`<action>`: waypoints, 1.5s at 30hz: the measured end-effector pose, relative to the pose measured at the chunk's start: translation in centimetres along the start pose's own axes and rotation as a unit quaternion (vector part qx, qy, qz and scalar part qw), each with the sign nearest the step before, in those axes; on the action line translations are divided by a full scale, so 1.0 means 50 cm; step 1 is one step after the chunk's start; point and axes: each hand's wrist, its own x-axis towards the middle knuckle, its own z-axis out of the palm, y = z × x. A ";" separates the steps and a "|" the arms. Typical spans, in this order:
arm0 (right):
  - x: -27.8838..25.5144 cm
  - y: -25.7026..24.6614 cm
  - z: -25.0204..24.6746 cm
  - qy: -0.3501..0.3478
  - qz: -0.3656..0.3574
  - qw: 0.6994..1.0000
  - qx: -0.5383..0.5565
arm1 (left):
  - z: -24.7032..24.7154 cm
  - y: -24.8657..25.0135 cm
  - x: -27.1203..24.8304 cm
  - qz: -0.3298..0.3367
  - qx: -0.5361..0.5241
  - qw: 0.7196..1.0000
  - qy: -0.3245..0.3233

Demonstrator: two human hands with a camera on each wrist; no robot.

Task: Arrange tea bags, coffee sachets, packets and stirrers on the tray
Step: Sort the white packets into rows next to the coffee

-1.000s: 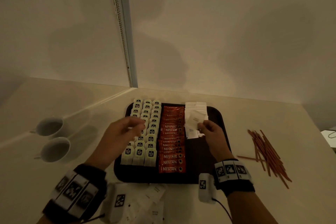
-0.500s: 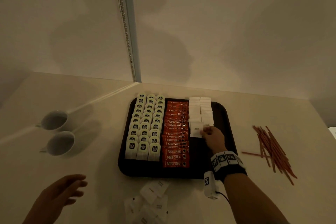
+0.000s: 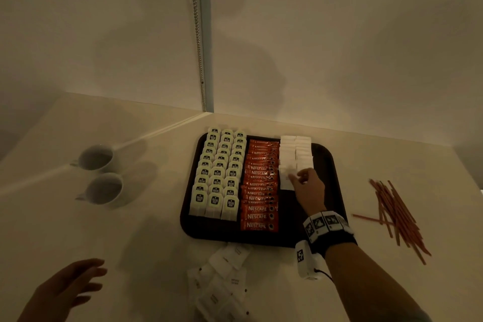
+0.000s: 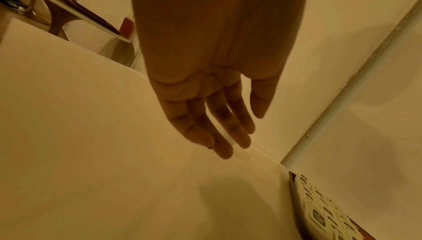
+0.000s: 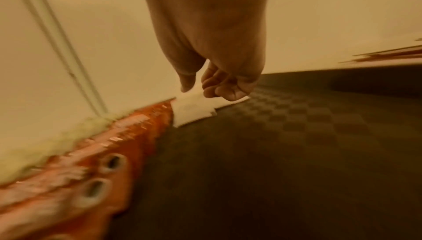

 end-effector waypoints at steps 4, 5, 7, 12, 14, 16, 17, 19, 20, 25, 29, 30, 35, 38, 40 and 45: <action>-0.090 -0.077 -0.008 -0.193 -0.096 0.976 0.012 | -0.020 -0.022 -0.022 0.002 -0.015 1.000 -0.005; -0.118 -0.089 -0.008 -0.249 -0.118 0.961 -0.007 | -0.023 -0.031 -0.028 0.005 -0.017 1.000 -0.006; -0.180 -0.103 -0.008 -0.348 -0.172 0.918 -0.083 | -0.028 -0.051 -0.043 -0.002 -0.026 1.000 -0.014; -0.311 -0.086 0.031 -0.473 -0.284 0.773 -0.313 | -0.042 -0.117 -0.068 -0.016 -0.034 0.999 -0.024; -0.336 -0.073 0.052 -0.471 -0.305 0.744 -0.364 | -0.052 -0.147 -0.070 -0.016 -0.036 0.999 -0.020; -0.350 -0.068 0.067 -0.449 -0.323 0.726 -0.408 | -0.062 -0.172 -0.070 -0.011 -0.035 0.999 -0.017; -0.356 -0.067 0.073 -0.437 -0.328 0.721 -0.427 | -0.068 -0.184 -0.069 -0.007 -0.036 0.999 -0.016; -0.365 -0.056 0.085 -0.408 -0.336 0.717 -0.455 | -0.077 -0.205 -0.067 0.001 -0.033 0.999 -0.015; -0.369 -0.050 0.089 -0.392 -0.340 0.717 -0.465 | -0.080 -0.214 -0.065 0.006 -0.030 0.999 -0.013; -0.385 -0.007 0.088 -0.368 -0.313 0.747 -0.457 | -0.089 -0.253 -0.058 0.017 -0.038 0.999 -0.005; -0.388 0.006 0.077 -0.375 -0.254 0.787 -0.419 | -0.091 -0.269 -0.050 0.009 -0.042 0.999 -0.014; -0.388 0.006 0.078 -0.377 -0.244 0.792 -0.415 | -0.092 -0.270 -0.048 0.008 -0.045 0.999 -0.016; -0.387 0.006 0.076 -0.369 -0.195 0.825 -0.382 | -0.103 -0.272 -0.040 0.015 -0.045 0.999 -0.017; -0.385 0.006 0.074 -0.369 -0.181 0.835 -0.366 | -0.108 -0.275 -0.037 0.014 -0.051 0.998 -0.016; -0.385 0.004 0.078 -0.381 -0.176 0.833 -0.361 | -0.111 -0.276 -0.035 0.010 -0.052 0.998 -0.018; -0.375 -0.003 0.075 -0.395 -0.137 0.847 -0.329 | -0.117 -0.273 -0.030 0.010 -0.060 0.998 -0.021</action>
